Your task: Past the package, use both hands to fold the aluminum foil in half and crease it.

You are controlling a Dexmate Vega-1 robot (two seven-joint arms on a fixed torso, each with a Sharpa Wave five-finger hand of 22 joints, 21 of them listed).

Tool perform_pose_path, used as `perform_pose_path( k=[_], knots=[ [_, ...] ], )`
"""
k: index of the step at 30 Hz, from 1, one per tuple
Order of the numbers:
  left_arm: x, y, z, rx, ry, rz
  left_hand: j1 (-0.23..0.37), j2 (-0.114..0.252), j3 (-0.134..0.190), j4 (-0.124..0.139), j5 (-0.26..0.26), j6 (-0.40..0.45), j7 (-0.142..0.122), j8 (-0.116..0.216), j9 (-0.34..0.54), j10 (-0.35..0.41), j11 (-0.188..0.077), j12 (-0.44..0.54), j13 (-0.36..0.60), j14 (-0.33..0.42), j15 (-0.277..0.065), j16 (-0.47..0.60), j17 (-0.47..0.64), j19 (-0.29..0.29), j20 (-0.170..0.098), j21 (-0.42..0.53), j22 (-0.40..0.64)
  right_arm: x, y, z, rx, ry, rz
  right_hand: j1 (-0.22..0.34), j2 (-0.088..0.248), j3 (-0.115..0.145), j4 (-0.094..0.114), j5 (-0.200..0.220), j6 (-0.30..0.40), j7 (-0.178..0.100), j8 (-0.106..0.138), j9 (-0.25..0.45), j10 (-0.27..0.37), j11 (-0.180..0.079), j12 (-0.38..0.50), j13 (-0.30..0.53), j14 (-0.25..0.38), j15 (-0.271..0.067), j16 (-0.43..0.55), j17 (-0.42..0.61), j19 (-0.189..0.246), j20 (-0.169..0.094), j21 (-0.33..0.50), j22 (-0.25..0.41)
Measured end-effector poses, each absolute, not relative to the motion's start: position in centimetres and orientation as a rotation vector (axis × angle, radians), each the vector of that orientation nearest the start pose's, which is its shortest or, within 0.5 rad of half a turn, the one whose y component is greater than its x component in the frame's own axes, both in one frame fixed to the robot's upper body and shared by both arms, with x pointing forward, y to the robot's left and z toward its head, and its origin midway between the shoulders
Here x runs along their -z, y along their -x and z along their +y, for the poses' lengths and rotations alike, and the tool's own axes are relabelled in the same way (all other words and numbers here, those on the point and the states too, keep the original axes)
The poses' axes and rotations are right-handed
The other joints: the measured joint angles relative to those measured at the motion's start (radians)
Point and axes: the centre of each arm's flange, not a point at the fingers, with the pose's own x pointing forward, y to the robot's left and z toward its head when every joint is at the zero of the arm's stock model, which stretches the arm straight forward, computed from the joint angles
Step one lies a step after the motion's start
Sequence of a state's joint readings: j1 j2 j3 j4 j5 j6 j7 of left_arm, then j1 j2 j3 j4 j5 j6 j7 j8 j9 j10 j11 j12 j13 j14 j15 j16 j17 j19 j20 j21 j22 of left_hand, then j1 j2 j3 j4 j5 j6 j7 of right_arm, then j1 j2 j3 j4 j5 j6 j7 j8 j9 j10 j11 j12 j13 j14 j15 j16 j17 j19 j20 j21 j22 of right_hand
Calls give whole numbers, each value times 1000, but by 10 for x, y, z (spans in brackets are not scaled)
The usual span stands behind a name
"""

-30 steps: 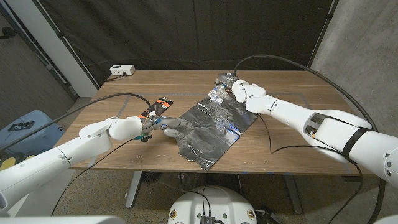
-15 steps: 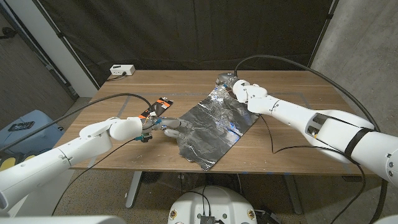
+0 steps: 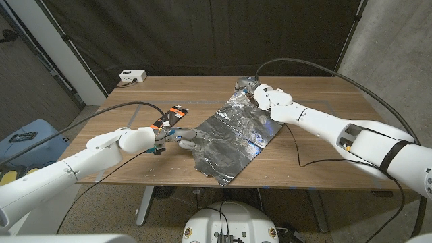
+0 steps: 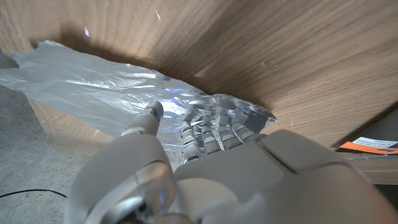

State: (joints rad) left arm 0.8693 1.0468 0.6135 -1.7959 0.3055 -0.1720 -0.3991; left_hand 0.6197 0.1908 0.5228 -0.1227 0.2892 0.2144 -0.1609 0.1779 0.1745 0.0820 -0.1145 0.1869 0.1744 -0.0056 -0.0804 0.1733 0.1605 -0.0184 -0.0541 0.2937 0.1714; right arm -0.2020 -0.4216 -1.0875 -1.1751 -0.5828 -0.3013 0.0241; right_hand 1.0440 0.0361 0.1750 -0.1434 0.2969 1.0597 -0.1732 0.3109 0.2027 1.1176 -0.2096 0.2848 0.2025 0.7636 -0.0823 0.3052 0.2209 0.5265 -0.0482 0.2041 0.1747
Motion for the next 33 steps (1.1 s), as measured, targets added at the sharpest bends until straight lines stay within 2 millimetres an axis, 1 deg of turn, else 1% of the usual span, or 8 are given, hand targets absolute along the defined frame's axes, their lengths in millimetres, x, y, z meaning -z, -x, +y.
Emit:
perform_pose_path(
  k=[4, 5, 6, 12, 14, 17, 21, 33],
  knots=[
    [82, -562, 242, 671, -1539, -412, 0, 0, 0, 0, 0, 0, 0, 0, 0, 0, 0, 2, 0, 0, 0, 0, 0, 0, 0, 0, 0, -93, -702, -105, 28, 1636, -528, 3, 3, -3, 3, 0, 0, 0, 0, 0, 0, 0, 0, 0, 0, 0, 0, 0, 0, 0, 0, 0],
    [83, -562, 242, 671, -1539, -412, 0, 0, 0, 0, 0, 0, 0, 0, 0, 0, 0, 2, 0, 0, 0, 0, 0, 0, 0, 0, 0, -93, -703, -109, 34, 1637, -519, 3, 3, -4, 4, 0, 0, 0, 0, 0, 0, 0, 0, 0, 0, 0, 0, 0, 0, 0, 0, 0],
    [83, -562, 242, 672, -1536, -411, 0, 0, 0, 0, 0, 0, 0, 0, 0, 2, 2, 2, 0, 0, 0, 0, 0, 0, 0, -5, 0, -95, -700, -106, 34, 1636, -528, 3, 3, -6, 6, -3, 0, 0, 0, 0, 0, 0, 0, 0, 0, 0, 0, 0, 0, 0, 0, 0],
    [83, -563, 243, 672, -1529, -405, 0, 0, 0, 0, 0, 0, 0, 0, 0, 4, 4, 3, 0, 0, 0, -2, 1, 0, 0, -5, 0, -99, -694, -107, 50, 1634, -524, 3, 3, -10, 10, -5, 0, 0, 0, 0, 0, 0, 0, 0, 4, -3, 0, 0, 0, 0, 0, 0],
    [84, -563, 244, 673, -1526, -403, 0, 0, 0, 0, 0, 0, 0, 0, 0, 4, 4, 3, 0, 0, 0, -3, 1, -10, -10, -5, 0, -99, -693, -107, 55, 1636, -520, 2, 2, -10, 10, -5, 0, 0, 0, 0, 0, 0, 0, 0, 5, -5, 0, 0, 0, 0, 0, 0],
    [84, -563, 244, 673, -1521, -401, 0, 0, 0, 0, 0, 4, 4, 0, 0, 4, 4, 3, 0, 0, 0, 1, 1, -10, -10, -5, 0, -100, -690, -106, 59, 1637, -520, 2, 3, -15, 4, -5, 0, 0, 0, 0, 0, 0, -4, 0, 5, -5, 0, 0, 0, 0, 0, 0],
    [84, -564, 245, 673, -1515, -398, 3, -3, 0, 0, 0, 4, 4, 0, 0, 4, 4, 3, 0, 0, 0, 1, 0, -10, -10, -5, 0, -99, -687, -106, 67, 1640, -511, 2, 2, -19, 8, -9, 0, 0, 0, 0, 0, 0, -4, 0, 5, -5, 0, 0, 0, 0, 0, 0],
    [86, -564, 247, 667, -1497, -382, 4, -4, 0, 0, 0, 7, 7, 0, 0, 6, 6, 6, 0, 2, 2, 1, 0, -10, -10, -12, 0, -98, -671, -100, 113, 1653, -474, 6, 6, -22, 5, -8, 0, 11, -4, 0, 4, 4, -8, 0, 10, -3, 0, 0, 0, 0, 0, 0]
  ],
)
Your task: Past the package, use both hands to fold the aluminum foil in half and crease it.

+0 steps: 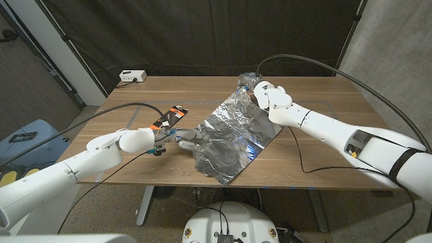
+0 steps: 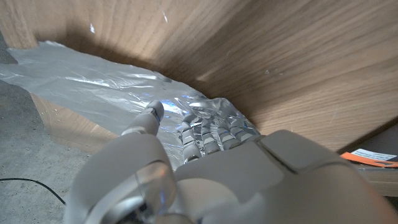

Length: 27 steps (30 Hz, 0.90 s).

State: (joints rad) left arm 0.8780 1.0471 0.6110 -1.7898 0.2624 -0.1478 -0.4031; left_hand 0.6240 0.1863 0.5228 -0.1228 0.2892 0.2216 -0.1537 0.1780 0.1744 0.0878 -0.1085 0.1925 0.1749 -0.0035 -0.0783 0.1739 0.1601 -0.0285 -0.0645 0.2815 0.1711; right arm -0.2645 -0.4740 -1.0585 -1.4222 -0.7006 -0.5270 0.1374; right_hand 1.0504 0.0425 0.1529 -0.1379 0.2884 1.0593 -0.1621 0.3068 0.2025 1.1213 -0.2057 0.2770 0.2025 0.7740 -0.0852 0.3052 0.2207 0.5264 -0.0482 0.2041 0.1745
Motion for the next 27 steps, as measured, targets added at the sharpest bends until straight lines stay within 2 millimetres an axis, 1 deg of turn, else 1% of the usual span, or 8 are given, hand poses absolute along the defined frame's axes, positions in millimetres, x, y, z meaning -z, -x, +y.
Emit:
perform_pose_path(
  k=[4, 6, 8, 11, 14, 20, 27],
  knots=[
    [86, -564, 248, 663, -1492, -381, 0, 0, 0, 0, 0, 0, 0, 0, 0, 2, 2, 0, 0, 0, 0, 0, 0, 0, 0, 0, 0, -98, -667, -99, 127, 1655, -458, 4, 4, -3, 3, 0, -4, 4, -4, 0, 0, 0, 0, 0, 4, -1, 0, 1, 0, 0, 0, 0],
    [86, -564, 248, 661, -1489, -380, 0, 0, 0, 0, 0, 0, 0, 0, 0, 3, 3, 0, 0, 0, 0, 0, 1, 0, 0, 0, 0, -98, -662, -95, 128, 1653, -461, 4, 4, -3, 3, -4, -2, 9, -4, 0, 0, 0, 0, 0, 5, -1, 0, 5, 0, 0, 0, 0],
    [86, -564, 248, 661, -1488, -380, 0, 0, 0, 0, 0, 0, 0, 0, 0, 4, 3, 0, 0, 0, 0, 0, 1, 0, 0, 0, 0, -99, -661, -96, 137, 1654, -449, 8, 8, -3, 3, -4, 0, 11, -4, 0, 0, 0, -1, 0, 5, -1, 0, 5, 0, 0, 0, 0],
    [85, -564, 248, 658, -1484, -379, 0, 0, 0, 0, 0, 5, 5, 0, 0, 4, 3, 0, 0, 0, 0, 0, 1, 0, 0, 0, 0, -101, -654, -90, 139, 1651, -457, 8, 8, -6, 6, -4, 0, 11, -4, 0, 0, 0, -4, 0, 4, -1, 0, 5, 0, 0, 0, 0],
    [85, -564, 248, 655, -1480, -378, 0, 0, 0, 0, 0, 5, 5, 0, 0, 4, 3, 0, 0, 0, 0, 0, 1, 0, 0, 0, 0, -102, -651, -89, 145, 1651, -449, 8, 8, -11, 0, -4, 0, 11, -4, 0, 0, 0, -4, 0, 4, -1, 0, 5, 0, 0, 0, 0],
    [85, -564, 248, 650, -1475, -377, 0, 0, 0, 0, 0, 5, 5, 0, 0, 4, 3, 1, 0, 4, 4, 0, 1, 9, -9, 0, 0, -104, -644, -84, 153, 1650, -438, 12, 12, -11, 0, -8, 0, 11, -7, 0, 0, 0, -4, 0, 8, -4, 0, 5, 0, 0, 0, 0],
    [85, -564, 247, 644, -1463, -377, 0, 0, 0, 0, 0, 5, 5, 0, 0, 4, 3, 3, 0, 5, 5, 0, 1, 9, -9, 0, 0, -107, -638, -77, 162, 1652, -427, 20, 20, -11, 0, -8, 4, 15, -7, 0, 3, 3, -4, 0, 8, -4, 0, 5, 2, -2, 0, 0]
  ],
)
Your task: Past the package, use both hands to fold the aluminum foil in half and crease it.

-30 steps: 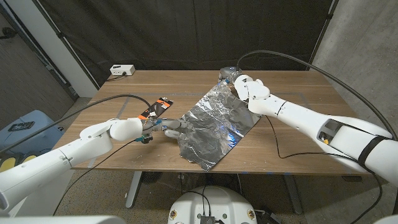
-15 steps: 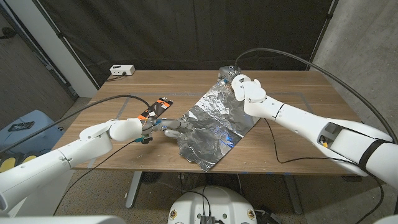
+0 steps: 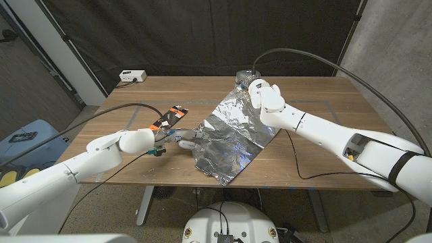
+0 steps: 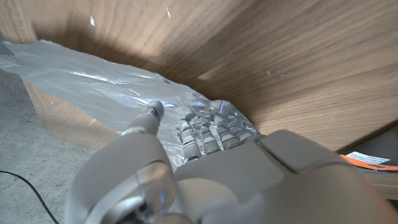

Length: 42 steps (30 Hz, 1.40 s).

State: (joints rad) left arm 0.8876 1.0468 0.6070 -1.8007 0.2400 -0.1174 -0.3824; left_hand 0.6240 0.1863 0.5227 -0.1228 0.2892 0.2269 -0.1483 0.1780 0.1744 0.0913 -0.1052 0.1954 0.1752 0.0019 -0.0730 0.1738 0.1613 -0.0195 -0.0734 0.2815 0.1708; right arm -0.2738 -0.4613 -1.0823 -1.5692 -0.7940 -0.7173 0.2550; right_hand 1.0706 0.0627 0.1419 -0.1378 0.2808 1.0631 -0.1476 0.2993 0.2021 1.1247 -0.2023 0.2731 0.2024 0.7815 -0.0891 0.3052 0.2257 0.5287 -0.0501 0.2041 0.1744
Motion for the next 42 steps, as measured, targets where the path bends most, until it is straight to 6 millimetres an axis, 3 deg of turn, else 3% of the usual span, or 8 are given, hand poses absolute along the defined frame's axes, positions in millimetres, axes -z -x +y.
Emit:
perform_pose_path(
  k=[11, 37, 42],
  knots=[
    [85, -566, 246, 628, -1427, -386, 0, 0, 4, 4, 0, 5, 5, 0, 0, 5, 5, 1, 1, 0, 0, 0, 2, 0, 0, -1, 0, -110, -628, -65, 187, 1671, -392, 9, 9, -4, 4, -7, 7, 21, -4, 1, 14, 14, 0, 0, 11, 0, 0, 5, 15, -1, 0, 0],
    [84, -580, 234, 599, -1357, -414, 0, 0, 4, 4, 0, 13, 13, 0, 0, 1, 9, 2, 2, 3, 4, 0, 1, 4, -4, -11, 3, -112, -593, -35, 237, 1783, -349, 26, 15, -16, 0, -26, 10, 46, -12, 0, 23, 45, 0, -1, 17, -3, 7, 9, 26, -5, 0, 0],
    [84, -581, 230, 600, -1347, -420, 4, 4, 4, 4, 0, 18, 18, 0, 0, 1, 20, 2, 2, 7, 7, 0, 0, 5, -5, -14, 3, -113, -586, -32, 240, 1799, -347, 27, 17, -17, 0, -27, 10, 46, -19, 5, 23, 52, 0, -1, 17, -3, 7, 9, 26, -5, 0, 0]
  ],
)
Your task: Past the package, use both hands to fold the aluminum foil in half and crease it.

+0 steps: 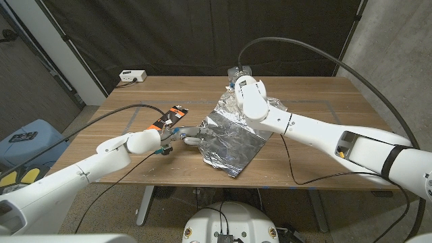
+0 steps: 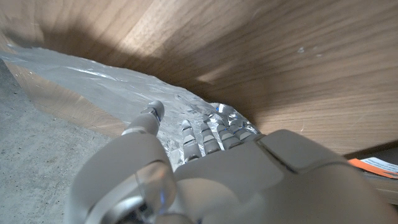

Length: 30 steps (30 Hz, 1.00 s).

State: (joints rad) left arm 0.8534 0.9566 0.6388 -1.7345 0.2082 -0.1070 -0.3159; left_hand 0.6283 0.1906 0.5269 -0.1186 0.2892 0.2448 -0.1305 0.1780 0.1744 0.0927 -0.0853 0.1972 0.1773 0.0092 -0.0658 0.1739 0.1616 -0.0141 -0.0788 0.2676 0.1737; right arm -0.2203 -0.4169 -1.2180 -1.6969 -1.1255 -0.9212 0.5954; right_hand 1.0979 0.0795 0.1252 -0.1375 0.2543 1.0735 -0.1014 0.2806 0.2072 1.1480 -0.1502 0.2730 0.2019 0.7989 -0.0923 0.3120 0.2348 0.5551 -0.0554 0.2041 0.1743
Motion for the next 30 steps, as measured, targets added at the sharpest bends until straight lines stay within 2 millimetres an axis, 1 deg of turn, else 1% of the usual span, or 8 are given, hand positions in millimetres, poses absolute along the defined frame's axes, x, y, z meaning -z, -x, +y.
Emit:
perform_pose_path(
  k=[2, 4, 7, 9, 17, 19, 28, 30],
  knots=[
    [85, -582, 227, 601, -1344, -423, 0, 0, 0, 0, 0, 0, 0, 0, 0, 0, 0, 0, 0, 0, 0, 0, 0, 2, -2, 0, 0, -114, -582, -30, 243, 1805, -348, 0, 0, -3, 3, 0, 4, 4, 0, 0, -1, 1, 0, 0, 0, 0, 0, 0, 0, 0, 0, 0],
    [85, -583, 226, 600, -1341, -426, 0, 0, 0, 0, 0, 0, 0, 0, 0, 0, 0, 0, 0, 0, 0, 0, 0, 2, -2, 0, 0, -116, -579, -30, 246, 1809, -347, 0, 0, -3, 2, 0, 6, 6, -1, 0, 0, 10, 0, 0, 0, 0, 0, 0, 4, 4, 0, 0],
    [86, -584, 223, 600, -1336, -430, 0, 0, 3, -3, 0, 0, 0, 0, 0, 0, 0, 0, 0, 0, 0, 0, -1, 2, -2, -1, 0, -117, -573, -28, 248, 1819, -345, 4, 4, -8, -3, 0, 7, 15, -1, 0, 3, 14, 0, 0, 0, 0, 0, 0, 4, 4, 0, 0],
    [86, -584, 222, 601, -1334, -430, 0, 0, 3, -3, 0, 0, 0, 0, 0, 0, 0, 0, 0, 2, 2, 0, -1, 2, -2, -1, 0, -117, -572, -28, 251, 1827, -339, 4, 4, -11, 0, -8, 6, 16, -1, 0, 3, 14, 0, 0, 0, 0, 0, 0, 4, 4, 0, 0],
    [87, -586, 218, 600, -1320, -439, 0, 0, 3, -3, 8, 5, 5, 0, 0, 4, 3, 0, 0, 3, 3, -1, 0, 2, -2, 1, 0, -118, -560, -21, 239, 1822, -325, 4, 4, -14, 3, -8, 13, 23, -8, 0, 5, 31, 0, 6, 0, 0, 0, 2, 4, 4, 0, 0],
    [88, -587, 217, 600, -1317, -439, 0, 0, 3, -3, 8, 5, 5, 0, 0, 4, 3, 0, 0, 3, 3, -1, 0, 2, -2, 1, 0, -117, -558, -19, 237, 1826, -320, 4, 4, -15, 4, -9, 12, 31, -8, 0, 2, 34, 0, 6, 0, 0, 0, 5, 4, 4, 0, 0],
    [88, -590, 216, 597, -1294, -438, 0, 0, 3, -3, 8, 9, 9, 0, 0, 7, 7, 0, 0, 9, 9, -1, 0, 2, -2, 1, 0, -112, -555, -12, 218, 1824, -294, 4, 4, -15, 4, -15, 9, 34, -15, 0, 5, 41, 0, 6, 0, 0, 0, 5, 4, 4, 0, 0],
    [88, -591, 216, 595, -1289, -438, 0, 0, 3, -3, 8, 9, 9, 0, 0, 7, 7, 0, 0, 9, 9, -1, 0, 2, -2, 1, 0, -109, -555, -11, 211, 1826, -284, 8, 8, -15, 4, -15, 9, 34, -19, 0, 5, 49, 0, 9, 0, 0, 0, 5, 4, 4, 0, 0]
  ],
)
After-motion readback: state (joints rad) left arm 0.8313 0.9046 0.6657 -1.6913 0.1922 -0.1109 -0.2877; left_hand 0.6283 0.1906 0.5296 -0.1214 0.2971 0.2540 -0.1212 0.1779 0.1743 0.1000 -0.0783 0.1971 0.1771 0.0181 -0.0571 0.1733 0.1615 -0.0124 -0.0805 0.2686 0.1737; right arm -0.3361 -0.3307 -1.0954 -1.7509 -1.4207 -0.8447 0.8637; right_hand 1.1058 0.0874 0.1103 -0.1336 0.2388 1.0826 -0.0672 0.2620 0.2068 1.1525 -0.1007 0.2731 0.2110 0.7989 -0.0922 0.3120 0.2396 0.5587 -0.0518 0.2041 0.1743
